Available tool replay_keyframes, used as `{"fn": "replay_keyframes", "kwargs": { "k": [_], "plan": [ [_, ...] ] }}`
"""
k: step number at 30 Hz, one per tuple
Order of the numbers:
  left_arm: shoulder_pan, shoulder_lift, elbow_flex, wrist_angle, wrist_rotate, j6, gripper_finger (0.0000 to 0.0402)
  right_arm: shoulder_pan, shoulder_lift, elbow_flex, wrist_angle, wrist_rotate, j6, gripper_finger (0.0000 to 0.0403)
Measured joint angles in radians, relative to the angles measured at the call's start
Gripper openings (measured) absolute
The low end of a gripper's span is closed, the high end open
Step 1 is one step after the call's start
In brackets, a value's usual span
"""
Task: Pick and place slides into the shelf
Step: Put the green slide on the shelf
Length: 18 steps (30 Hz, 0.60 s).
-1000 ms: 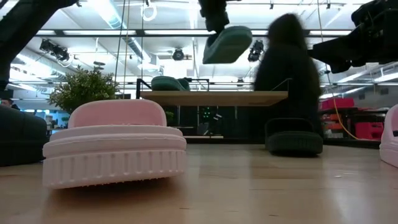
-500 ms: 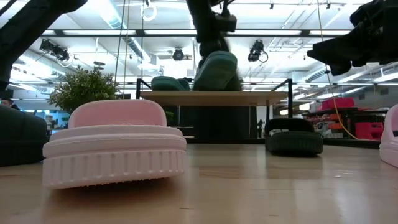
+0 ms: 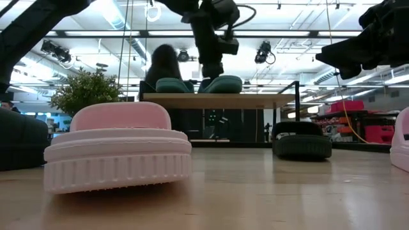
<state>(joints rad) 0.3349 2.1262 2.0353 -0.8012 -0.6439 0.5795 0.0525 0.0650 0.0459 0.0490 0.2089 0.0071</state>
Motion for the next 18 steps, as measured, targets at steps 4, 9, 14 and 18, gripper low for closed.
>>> {"fn": "replay_keyframes", "kwargs": {
  "k": [4, 9, 14, 18],
  "plan": [
    [0.005, -0.001, -0.001, 0.001, -0.003, -0.026, 0.0062, 0.000, 0.000, 0.000, 0.000, 0.000, 0.000, 0.0165],
    [-0.005, 0.000, 0.020, -0.007, -0.052, -0.044, 0.0097, 0.000, 0.000, 0.000, 0.000, 0.000, -0.001, 0.0165],
    [-0.033, 0.000, 0.069, -0.007, -0.064, -0.038, 0.0111, 0.000, 0.000, 0.000, 0.000, 0.000, -0.001, 0.0165],
    [-0.059, 0.000, 0.102, -0.008, -0.067, -0.059, 0.0112, 0.000, 0.000, 0.000, 0.000, 0.000, -0.001, 0.0165]
  ]
}}
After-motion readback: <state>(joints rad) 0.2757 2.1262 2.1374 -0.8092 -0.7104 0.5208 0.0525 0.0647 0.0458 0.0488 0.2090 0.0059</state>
